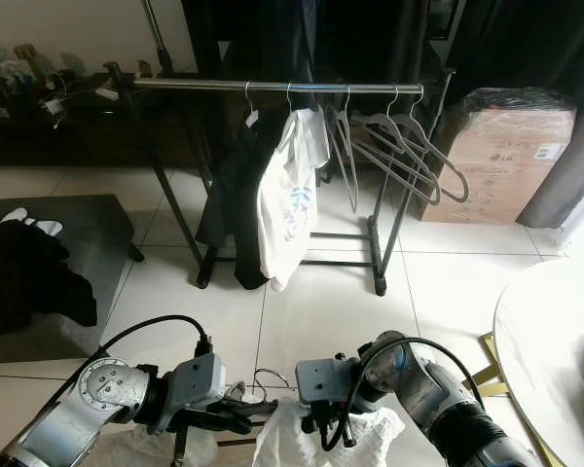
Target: Hang hanger
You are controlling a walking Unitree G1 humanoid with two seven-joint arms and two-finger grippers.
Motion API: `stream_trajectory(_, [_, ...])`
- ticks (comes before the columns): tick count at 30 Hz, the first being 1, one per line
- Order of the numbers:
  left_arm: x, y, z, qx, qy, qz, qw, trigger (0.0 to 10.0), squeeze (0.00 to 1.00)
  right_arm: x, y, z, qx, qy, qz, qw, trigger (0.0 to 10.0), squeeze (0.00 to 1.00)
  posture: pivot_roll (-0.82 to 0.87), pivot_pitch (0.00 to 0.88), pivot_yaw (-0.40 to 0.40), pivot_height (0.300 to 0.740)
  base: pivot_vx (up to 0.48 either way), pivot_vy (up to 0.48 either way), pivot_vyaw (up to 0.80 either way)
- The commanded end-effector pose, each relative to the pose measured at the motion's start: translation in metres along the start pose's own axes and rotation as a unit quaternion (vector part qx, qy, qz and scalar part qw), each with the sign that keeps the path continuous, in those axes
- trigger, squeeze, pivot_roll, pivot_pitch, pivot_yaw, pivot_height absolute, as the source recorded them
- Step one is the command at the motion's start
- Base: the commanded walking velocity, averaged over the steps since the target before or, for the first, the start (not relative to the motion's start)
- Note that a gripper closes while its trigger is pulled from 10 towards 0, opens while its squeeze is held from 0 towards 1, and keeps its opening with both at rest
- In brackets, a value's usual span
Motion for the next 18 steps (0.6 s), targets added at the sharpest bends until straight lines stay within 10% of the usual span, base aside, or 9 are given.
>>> stream_trajectory(1, [0.004, -0.004, -0.001, -0.003, -0.003, 0.003, 1.0, 0.0, 0.0, 0.005, 0.013, 0.004, 0.022, -0.011, 0.01, 1.0, 5.0, 0.0, 0.06, 0.163, 0.008, 0.74, 0.0, 0.0, 0.0])
stream_trajectory(2, [0.004, -0.004, -0.001, -0.003, -0.002, 0.002, 1.0, 0.0, 0.0, 0.007, 0.014, 0.004, 0.023, -0.015, 0.008, 1.0, 10.0, 0.46, 0.06, 0.163, 0.008, 0.74, 0.0, 0.0, 0.0])
stream_trajectory(3, [0.003, -0.004, -0.001, -0.003, 0.002, 0.001, 1.0, 0.0, 0.0, 0.008, 0.014, 0.004, 0.024, -0.016, 0.005, 1.0, 10.0, 1.0, 0.06, 0.161, 0.007, 0.74, 0.0, 0.0, 0.0])
stream_trajectory(18, [0.002, -0.013, 0.004, -0.022, 0.03, -0.001, 0.999, 0.0, 0.0, -0.003, 0.009, 0.008, 0.021, 0.041, 0.005, 0.999, 10.0, 1.0, 0.06, 0.158, 0.0, 0.74, 0.0, 0.0, 0.0])
Point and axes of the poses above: a point about 5 cm out from each wrist's last joint towards the gripper, its own z axis pointing back from the gripper into the wrist, its own y axis along the axis of the wrist's last joint, x = y × z, the point moved 4 cm from there along -z, pointing out of the wrist towards the gripper, and after that the axes turned 15 degrees about -z, right-handed, at the moved point
